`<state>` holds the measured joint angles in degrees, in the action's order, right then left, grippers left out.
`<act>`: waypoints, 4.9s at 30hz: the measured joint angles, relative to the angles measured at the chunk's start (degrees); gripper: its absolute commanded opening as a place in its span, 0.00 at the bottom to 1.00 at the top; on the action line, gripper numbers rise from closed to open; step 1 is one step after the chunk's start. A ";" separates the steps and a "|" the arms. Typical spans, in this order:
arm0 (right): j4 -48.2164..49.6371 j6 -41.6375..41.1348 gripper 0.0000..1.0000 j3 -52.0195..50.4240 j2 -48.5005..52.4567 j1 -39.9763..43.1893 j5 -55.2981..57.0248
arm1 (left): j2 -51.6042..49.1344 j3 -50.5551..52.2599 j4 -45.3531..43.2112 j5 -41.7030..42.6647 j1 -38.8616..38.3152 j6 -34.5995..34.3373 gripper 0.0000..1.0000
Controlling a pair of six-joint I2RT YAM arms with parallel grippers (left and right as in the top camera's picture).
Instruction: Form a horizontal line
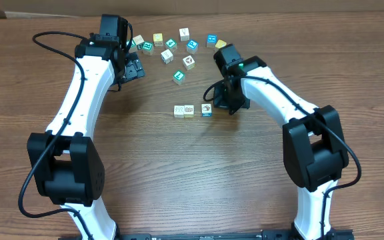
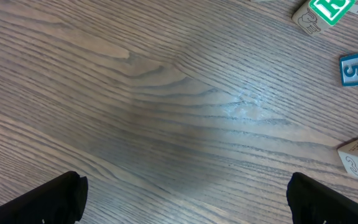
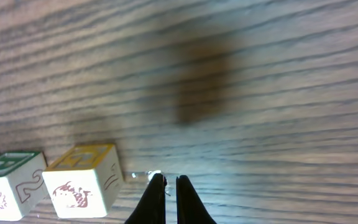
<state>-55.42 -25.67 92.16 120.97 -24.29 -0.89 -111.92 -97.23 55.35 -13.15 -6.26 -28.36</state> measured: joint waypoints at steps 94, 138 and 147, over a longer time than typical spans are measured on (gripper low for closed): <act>6.45 6.21 0.04 -1.79 0.50 -2.80 0.04 | 0.00 0.00 0.00 0.00 0.00 0.00 1.00; 7.91 9.46 0.04 -1.79 2.32 -3.87 -2.64 | 0.00 0.00 0.00 0.02 0.00 0.00 1.00; 6.56 7.28 0.04 -1.79 2.32 -3.87 -2.23 | 0.00 0.00 0.00 0.02 0.00 0.02 1.00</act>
<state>-48.86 -18.39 90.37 123.28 -28.16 -3.11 -111.92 -97.23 55.35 -13.13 -6.26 -28.34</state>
